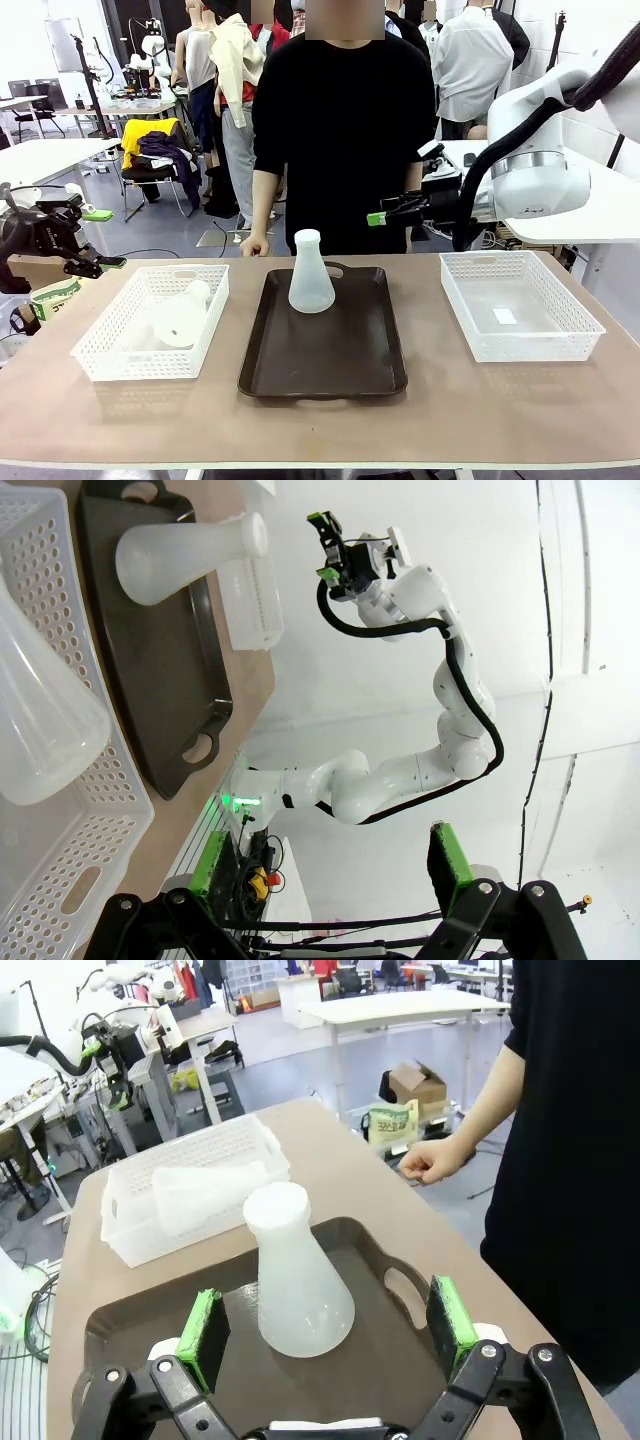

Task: Prepare the laboratory tools.
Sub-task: Pick up the Big flask that the person points to.

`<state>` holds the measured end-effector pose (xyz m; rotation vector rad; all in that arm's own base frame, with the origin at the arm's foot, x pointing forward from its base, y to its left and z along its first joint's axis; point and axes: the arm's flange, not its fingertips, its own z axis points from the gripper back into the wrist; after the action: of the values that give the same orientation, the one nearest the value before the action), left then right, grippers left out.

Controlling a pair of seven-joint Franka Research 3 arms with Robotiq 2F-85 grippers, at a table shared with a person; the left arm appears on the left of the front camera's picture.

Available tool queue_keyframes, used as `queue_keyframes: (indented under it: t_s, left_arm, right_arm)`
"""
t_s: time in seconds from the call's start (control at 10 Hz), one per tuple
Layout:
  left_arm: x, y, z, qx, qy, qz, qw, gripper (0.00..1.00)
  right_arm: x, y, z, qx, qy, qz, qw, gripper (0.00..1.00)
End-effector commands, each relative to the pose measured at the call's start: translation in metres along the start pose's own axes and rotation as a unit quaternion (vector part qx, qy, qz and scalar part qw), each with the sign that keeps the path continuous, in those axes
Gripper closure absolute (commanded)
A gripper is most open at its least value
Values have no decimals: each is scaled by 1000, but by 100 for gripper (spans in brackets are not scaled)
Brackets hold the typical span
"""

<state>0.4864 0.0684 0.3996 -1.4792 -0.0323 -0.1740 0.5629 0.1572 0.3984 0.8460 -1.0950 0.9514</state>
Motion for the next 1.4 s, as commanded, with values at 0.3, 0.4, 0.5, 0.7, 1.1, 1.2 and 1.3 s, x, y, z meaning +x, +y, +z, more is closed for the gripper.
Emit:
queue_keyframes:
  t_s: [0.3,0.4,0.5,0.7,1.1,1.2,1.3]
  left_arm:
    - [-2,-1,1,8,5,-2,1000,0]
    - [-2,-1,1,8,5,-2,1000,0]
    - [-2,-1,1,8,5,-2,1000,0]
    - [-2,-1,1,8,5,-2,1000,0]
    - [-2,-1,1,8,5,-2,1000,0]
    - [-2,-1,1,8,5,-2,1000,0]
    - [-2,-1,1,8,5,-2,1000,0]
  right_arm:
    - [0,-1,-2,5,6,-3,1000,0]
    - [0,-1,-2,5,6,-3,1000,0]
    - [0,-1,-2,5,6,-3,1000,0]
    - [0,-1,-2,5,6,-3,1000,0]
    - [0,-1,-2,5,6,-3,1000,0]
    - [0,-1,-2,5,6,-3,1000,0]
    - [0,-1,-2,5,6,-3,1000,0]
